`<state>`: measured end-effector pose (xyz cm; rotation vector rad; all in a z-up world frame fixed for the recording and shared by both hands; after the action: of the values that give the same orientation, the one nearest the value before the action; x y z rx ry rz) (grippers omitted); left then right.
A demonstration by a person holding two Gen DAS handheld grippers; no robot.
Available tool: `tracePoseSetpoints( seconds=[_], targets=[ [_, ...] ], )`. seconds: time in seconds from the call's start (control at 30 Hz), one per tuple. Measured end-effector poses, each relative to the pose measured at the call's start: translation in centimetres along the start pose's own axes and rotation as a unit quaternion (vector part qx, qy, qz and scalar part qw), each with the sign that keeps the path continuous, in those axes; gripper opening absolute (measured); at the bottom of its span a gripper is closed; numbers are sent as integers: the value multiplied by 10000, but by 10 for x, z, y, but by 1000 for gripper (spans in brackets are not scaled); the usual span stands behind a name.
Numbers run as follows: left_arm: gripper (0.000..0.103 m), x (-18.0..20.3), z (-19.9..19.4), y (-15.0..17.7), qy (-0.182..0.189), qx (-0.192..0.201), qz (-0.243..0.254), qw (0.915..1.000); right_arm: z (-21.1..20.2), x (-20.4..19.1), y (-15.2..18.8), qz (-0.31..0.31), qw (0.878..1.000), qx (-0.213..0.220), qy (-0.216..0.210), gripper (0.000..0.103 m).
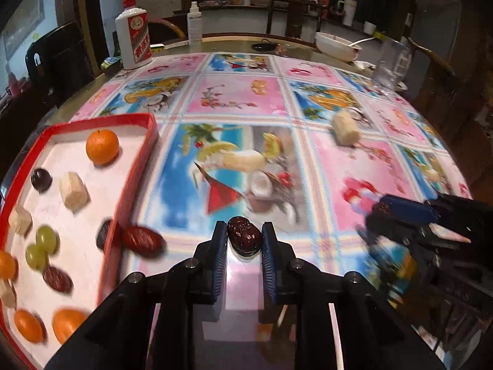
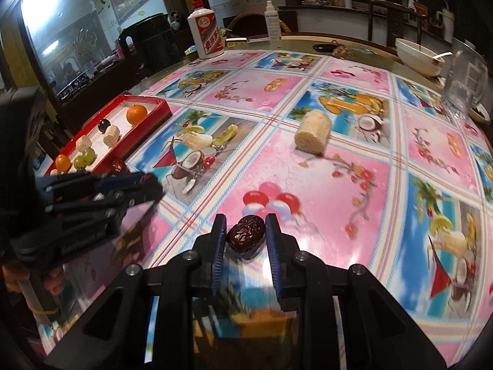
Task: Organize fruits
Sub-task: 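Carry both dates over the white tray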
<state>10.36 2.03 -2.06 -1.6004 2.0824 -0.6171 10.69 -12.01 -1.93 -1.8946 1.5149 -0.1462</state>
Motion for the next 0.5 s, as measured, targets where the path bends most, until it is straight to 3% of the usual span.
tracePoseSetpoints(
  seconds=[0.13,0.5],
  targets=[
    [22,16,-15,17,264,-21,-15,9996,-11,4,15,97,9999,-58,118,28],
    [22,39,-47,57,488,-8,-26,9988,-49,6,71,393,9984,-148,387,27]
  ],
)
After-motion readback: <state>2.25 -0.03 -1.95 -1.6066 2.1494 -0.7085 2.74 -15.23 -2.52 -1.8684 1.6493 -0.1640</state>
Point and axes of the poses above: each gripper's, at about its wrist camera, not at the fingertips, and z roughly the way its jaws point, x to its right, y to its underside, the point moved 4 cm from there along z, roughly the way its jaws point, and after that the axes turned 12 degrees about z, right-handed, at the moved point
